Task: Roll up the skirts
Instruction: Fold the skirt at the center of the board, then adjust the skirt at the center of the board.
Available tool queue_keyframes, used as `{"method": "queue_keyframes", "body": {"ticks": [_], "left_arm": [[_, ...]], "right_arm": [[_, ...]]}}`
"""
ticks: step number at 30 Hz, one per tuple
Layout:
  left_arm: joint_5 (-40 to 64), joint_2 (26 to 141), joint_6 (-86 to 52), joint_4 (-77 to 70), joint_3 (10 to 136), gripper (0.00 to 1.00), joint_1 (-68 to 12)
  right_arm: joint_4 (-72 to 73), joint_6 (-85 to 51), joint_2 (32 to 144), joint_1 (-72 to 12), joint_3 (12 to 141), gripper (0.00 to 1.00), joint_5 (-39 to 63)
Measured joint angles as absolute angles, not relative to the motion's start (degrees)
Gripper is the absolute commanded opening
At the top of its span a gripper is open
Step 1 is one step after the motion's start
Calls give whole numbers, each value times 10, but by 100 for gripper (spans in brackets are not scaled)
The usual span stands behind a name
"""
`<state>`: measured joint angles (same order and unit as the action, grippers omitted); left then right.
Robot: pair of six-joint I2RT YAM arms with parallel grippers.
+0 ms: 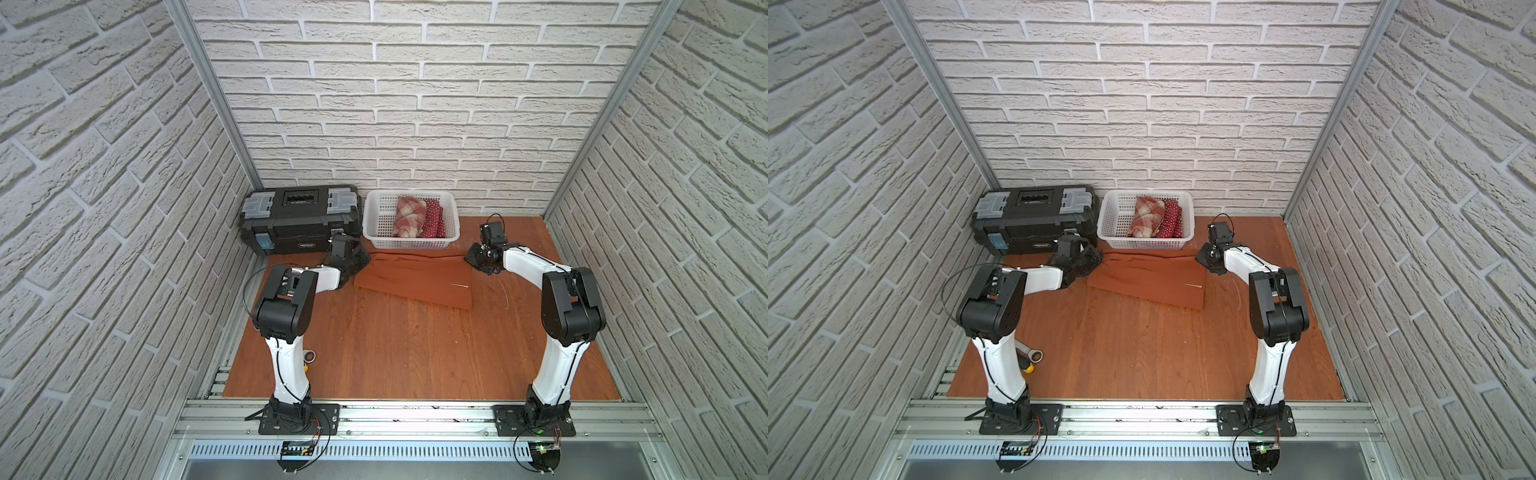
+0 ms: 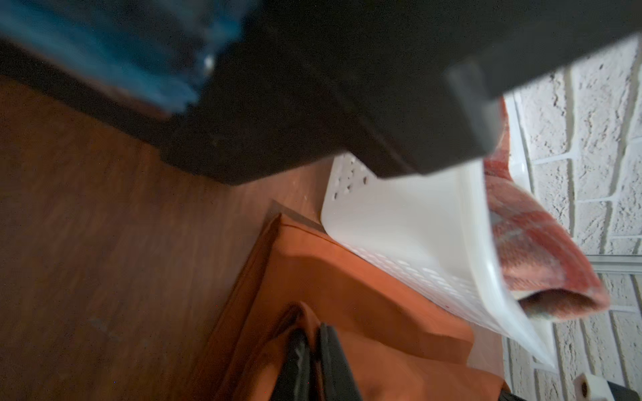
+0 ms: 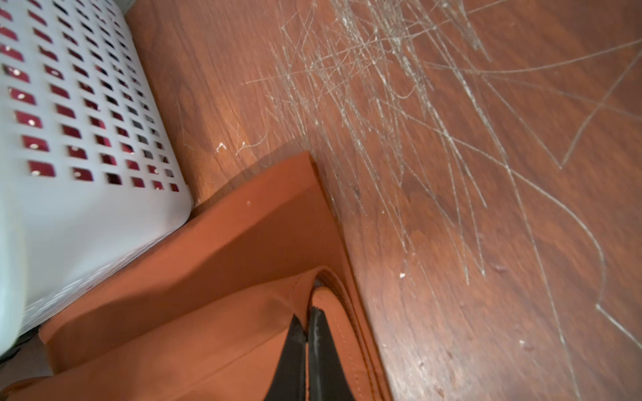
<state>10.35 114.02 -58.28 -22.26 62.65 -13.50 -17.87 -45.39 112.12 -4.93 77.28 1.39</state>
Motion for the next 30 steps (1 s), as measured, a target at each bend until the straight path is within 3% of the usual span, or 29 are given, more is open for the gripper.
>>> {"method": "queue_keyframes", "body": {"ticks": [2,4,8,12,18,21,24,25,30], "left_arm": [[108,1155,-586,-244,633,54,-128],[117,1163,-586,-263,637,70,-122],[139,1161,-599,-297,635,72,-113],[147,1126,-601,-314,602,70,-113],[154,1038,-594,-317,552,48,-135],[153,987,-588,-315,529,31,-147],[152,932,-583,-304,495,4,-159],[151,912,-580,-298,481,0,-161],[128,810,-556,-229,416,0,-162]], "right_arm": [[-169,-461,1129,-41,772,3,17],[-156,-469,1132,-32,770,19,20],[-128,-476,1132,-24,764,41,29],[-115,-463,1125,-29,744,45,35],[-131,-424,1052,-105,694,4,11],[-132,-408,1019,-182,693,2,-14],[-131,-396,1012,-260,697,2,-34],[-136,-392,1020,-284,705,2,-39],[-154,-366,1126,-349,806,2,-49]]}}
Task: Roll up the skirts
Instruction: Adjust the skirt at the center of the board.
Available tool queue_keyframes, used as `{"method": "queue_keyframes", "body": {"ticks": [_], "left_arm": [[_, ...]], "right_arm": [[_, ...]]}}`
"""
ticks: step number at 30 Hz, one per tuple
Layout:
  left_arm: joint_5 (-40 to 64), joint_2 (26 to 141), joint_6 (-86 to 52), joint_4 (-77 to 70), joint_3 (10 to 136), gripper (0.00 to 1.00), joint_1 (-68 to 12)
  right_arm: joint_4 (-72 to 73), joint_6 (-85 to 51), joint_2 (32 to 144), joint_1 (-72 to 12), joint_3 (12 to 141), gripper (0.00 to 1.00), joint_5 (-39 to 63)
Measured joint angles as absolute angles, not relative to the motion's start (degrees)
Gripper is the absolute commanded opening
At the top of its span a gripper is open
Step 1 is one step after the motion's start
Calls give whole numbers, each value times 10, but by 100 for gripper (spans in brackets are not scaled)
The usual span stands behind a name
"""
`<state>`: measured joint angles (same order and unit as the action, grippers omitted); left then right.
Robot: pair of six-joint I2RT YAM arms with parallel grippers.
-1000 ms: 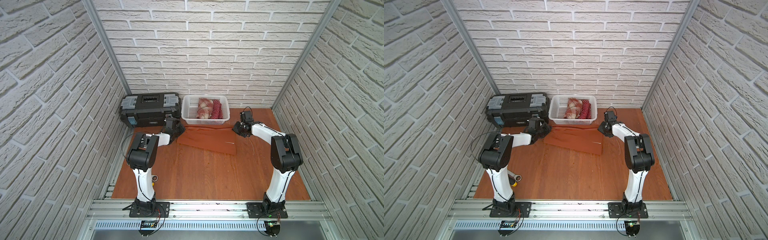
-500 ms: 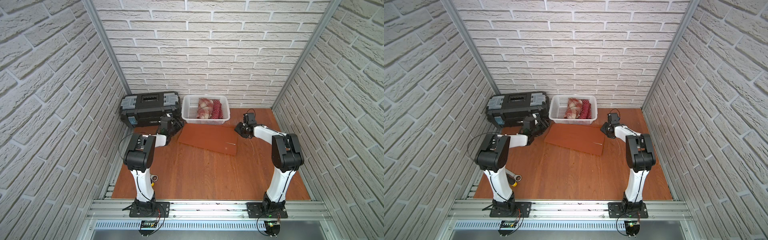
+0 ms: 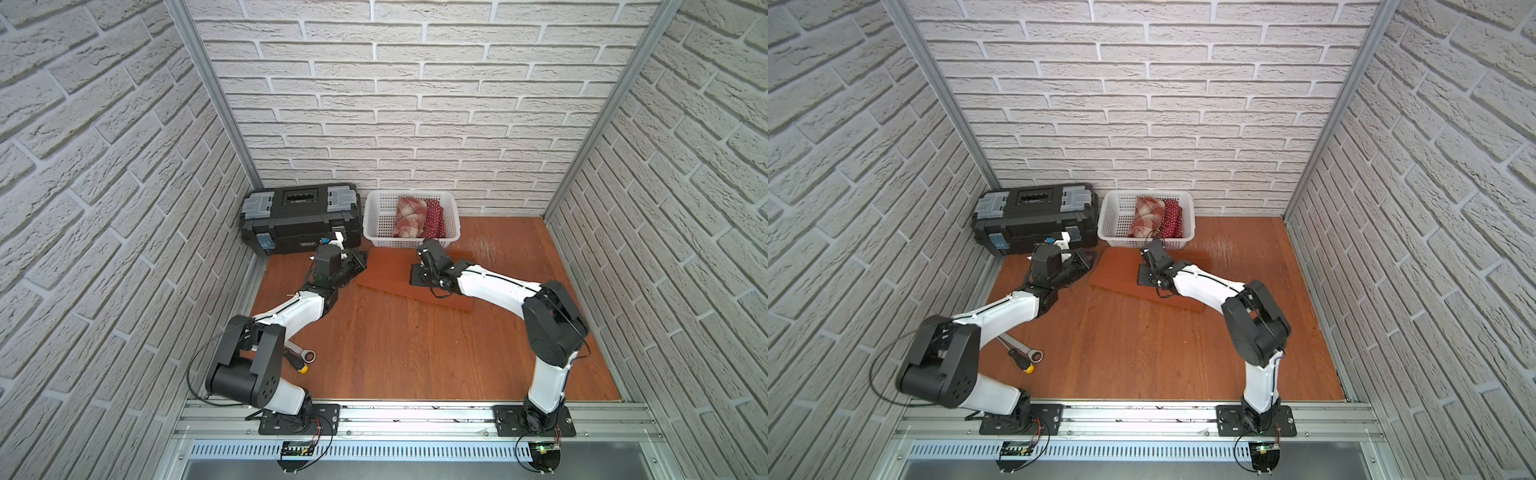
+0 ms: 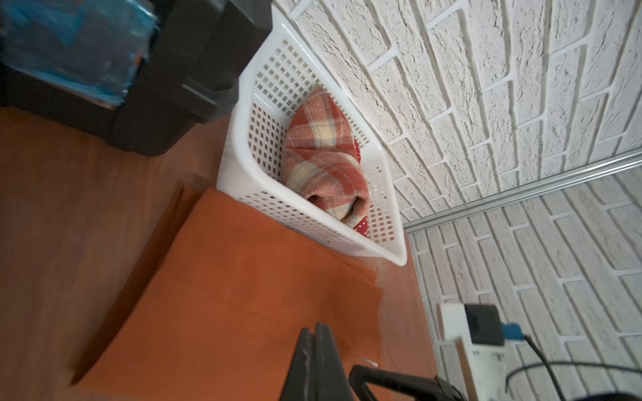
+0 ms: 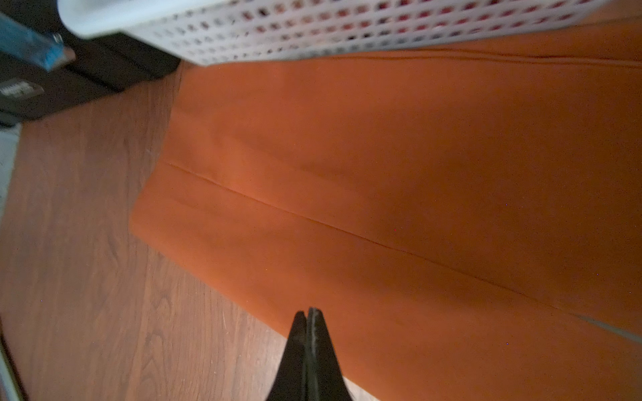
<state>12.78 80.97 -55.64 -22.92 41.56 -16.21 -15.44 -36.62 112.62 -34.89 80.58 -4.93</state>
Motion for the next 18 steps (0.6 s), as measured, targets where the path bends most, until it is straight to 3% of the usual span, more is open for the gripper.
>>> {"method": "queue_keyframes", "body": {"ticks": [8,12,18], "left_arm": [[102,672,-524,-116,368,0,-161],[86,602,-523,-74,320,0,-160],[80,576,-522,-32,300,0,-161]], "right_arm": [[-171,-347,1271,-362,916,2,-61],[-154,-349,1257,-362,887,2,-45],[-128,-366,1147,-372,724,2,-13]]}}
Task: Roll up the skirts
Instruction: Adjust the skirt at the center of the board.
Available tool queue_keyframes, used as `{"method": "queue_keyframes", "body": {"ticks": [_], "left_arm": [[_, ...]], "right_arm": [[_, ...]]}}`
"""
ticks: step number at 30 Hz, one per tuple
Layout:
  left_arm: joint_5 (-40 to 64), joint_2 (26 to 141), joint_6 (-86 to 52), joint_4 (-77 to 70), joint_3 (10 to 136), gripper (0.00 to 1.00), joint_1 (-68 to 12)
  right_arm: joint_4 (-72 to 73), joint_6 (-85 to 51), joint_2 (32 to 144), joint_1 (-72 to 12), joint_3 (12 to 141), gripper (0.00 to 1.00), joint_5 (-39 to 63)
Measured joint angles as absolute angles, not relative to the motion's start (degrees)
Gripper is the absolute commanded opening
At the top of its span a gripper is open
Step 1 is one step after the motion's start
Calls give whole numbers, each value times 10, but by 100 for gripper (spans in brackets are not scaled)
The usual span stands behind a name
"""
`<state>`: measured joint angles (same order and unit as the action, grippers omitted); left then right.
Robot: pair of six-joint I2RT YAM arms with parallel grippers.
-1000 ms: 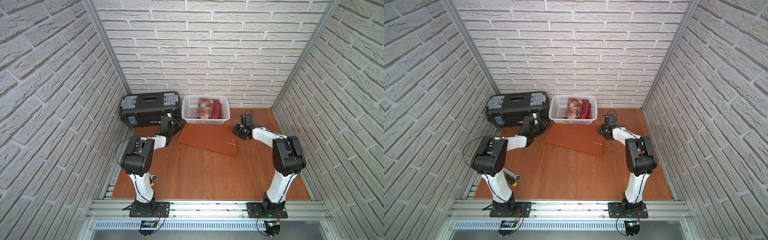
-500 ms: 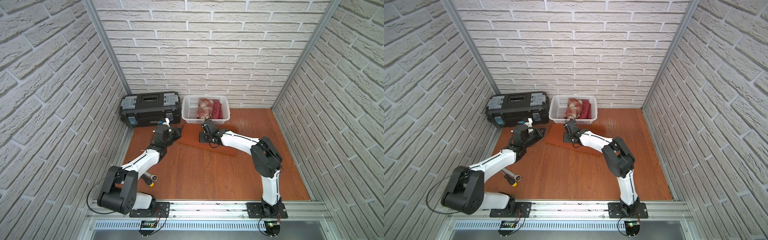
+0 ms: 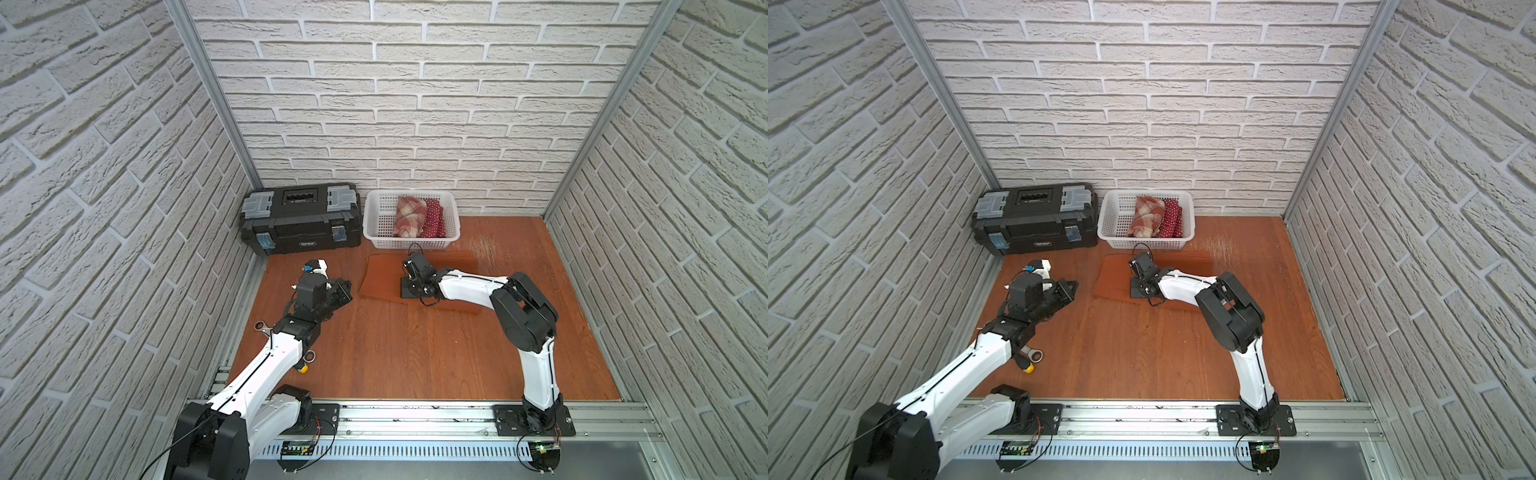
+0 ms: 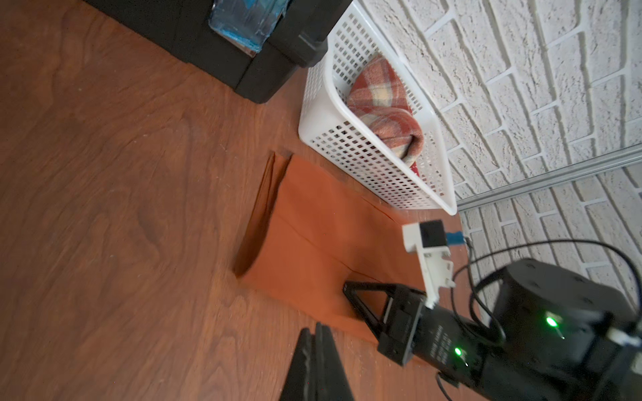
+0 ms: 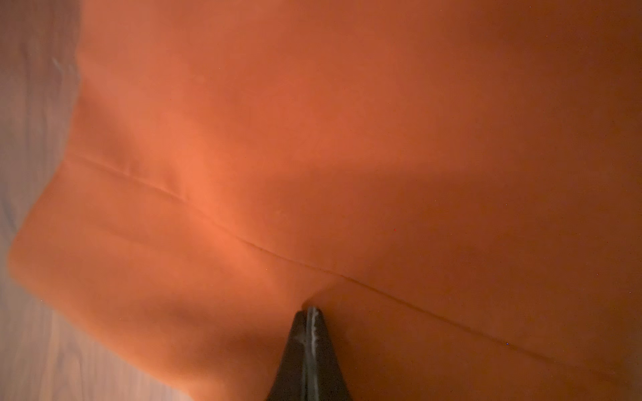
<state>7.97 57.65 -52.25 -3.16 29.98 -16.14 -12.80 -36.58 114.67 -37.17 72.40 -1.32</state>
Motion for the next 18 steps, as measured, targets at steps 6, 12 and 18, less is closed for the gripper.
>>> {"method": "queue_keyframes", "body": {"ticks": [6,12,18], "left_arm": [[73,604,-522,-39,295,0,-202],[69,669,-525,-53,295,0,-284],[67,692,-528,-63,295,25,-368]], "right_arm": [[-168,-386,996,-399,548,2,-4],[-303,-393,847,-396,451,2,-44],[-397,-384,745,-366,470,31,-101]]}}
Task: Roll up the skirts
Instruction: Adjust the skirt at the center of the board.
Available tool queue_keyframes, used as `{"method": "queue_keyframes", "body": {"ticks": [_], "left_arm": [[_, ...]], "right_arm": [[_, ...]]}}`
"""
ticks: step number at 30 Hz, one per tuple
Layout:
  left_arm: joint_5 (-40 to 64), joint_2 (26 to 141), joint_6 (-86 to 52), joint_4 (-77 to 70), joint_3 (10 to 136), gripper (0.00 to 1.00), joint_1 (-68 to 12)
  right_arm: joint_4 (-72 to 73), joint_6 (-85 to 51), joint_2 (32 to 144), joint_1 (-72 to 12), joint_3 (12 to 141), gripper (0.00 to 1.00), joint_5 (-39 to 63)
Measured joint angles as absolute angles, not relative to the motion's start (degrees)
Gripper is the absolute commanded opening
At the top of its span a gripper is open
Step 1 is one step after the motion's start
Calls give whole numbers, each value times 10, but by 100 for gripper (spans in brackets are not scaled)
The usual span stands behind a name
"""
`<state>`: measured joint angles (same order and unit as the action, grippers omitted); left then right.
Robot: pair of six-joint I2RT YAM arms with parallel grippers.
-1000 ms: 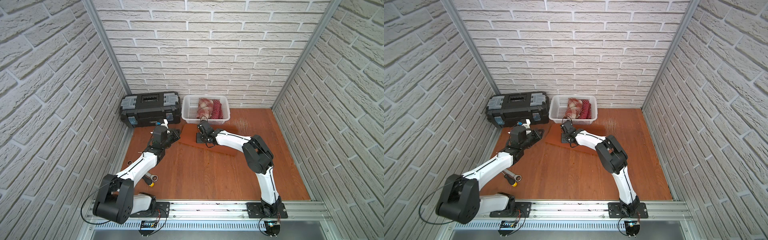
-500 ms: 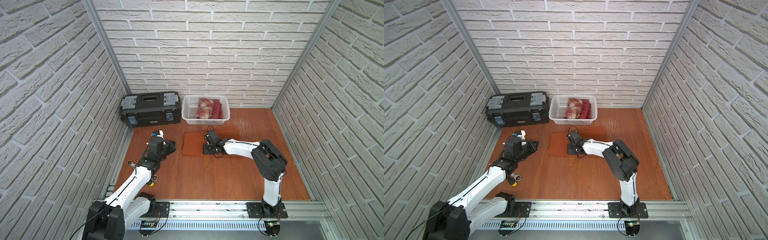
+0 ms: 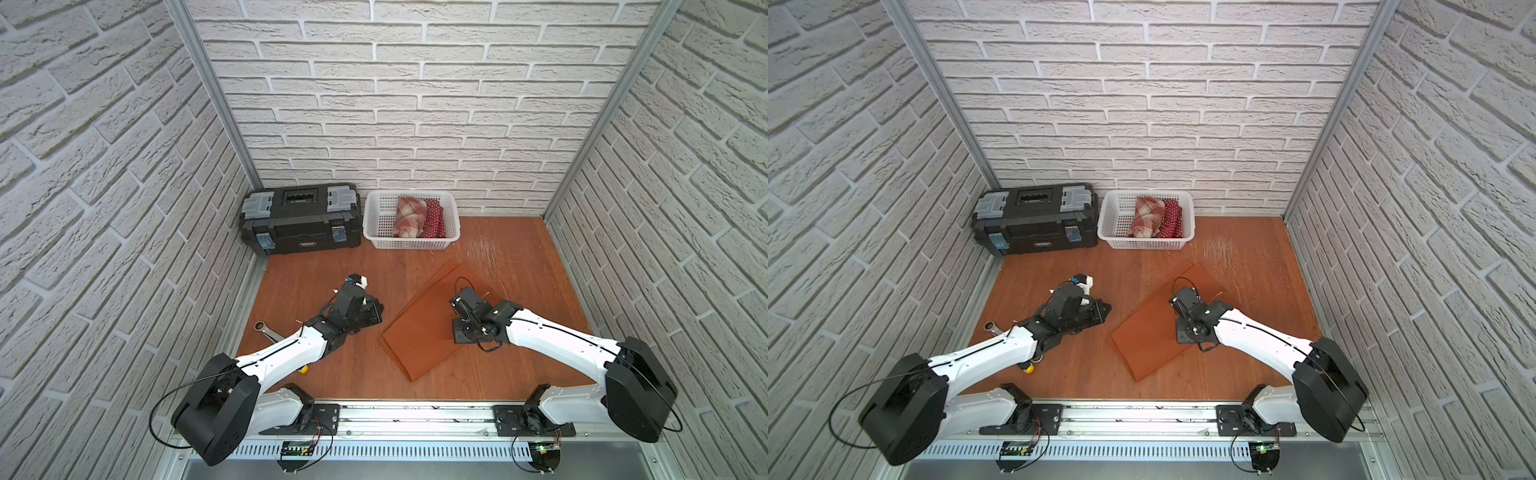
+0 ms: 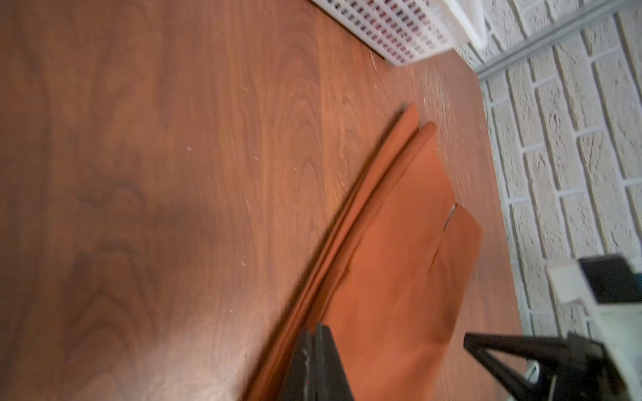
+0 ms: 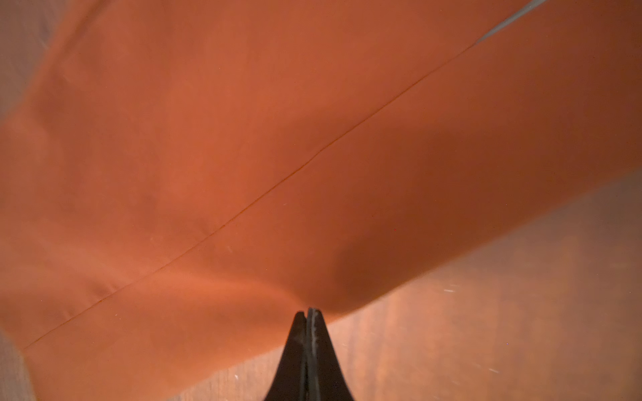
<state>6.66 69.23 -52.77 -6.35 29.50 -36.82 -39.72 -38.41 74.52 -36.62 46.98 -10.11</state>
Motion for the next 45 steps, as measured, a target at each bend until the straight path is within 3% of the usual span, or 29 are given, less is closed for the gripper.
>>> {"method": "queue_keyframes", "body": {"ticks": [2,7,14,24,25,29,34,45], "left_arm": [[65,693,-521,-56,297,36,-391],[52,713,-490,-13,317,42,-423],[7,725,-445,52,318,48,-425],[14,790,-395,6,320,33,-415],[22,798,-390,1,322,30,-413],[45,826,-379,-20,327,13,-409],[58,833,-372,-26,327,0,-409],[65,791,-375,-17,327,0,-409]], "right_arm": [[-406,-370,745,-346,507,41,-132],[-348,-337,839,-240,607,58,-163],[-300,-321,1081,-173,787,61,-164],[-289,-333,1188,-145,850,50,-163],[-288,-335,1189,-143,849,47,-164],[-272,-338,1191,-139,849,20,-160],[-252,-342,1199,-138,847,4,-152],[-209,-350,1181,-139,801,2,-152]]}}
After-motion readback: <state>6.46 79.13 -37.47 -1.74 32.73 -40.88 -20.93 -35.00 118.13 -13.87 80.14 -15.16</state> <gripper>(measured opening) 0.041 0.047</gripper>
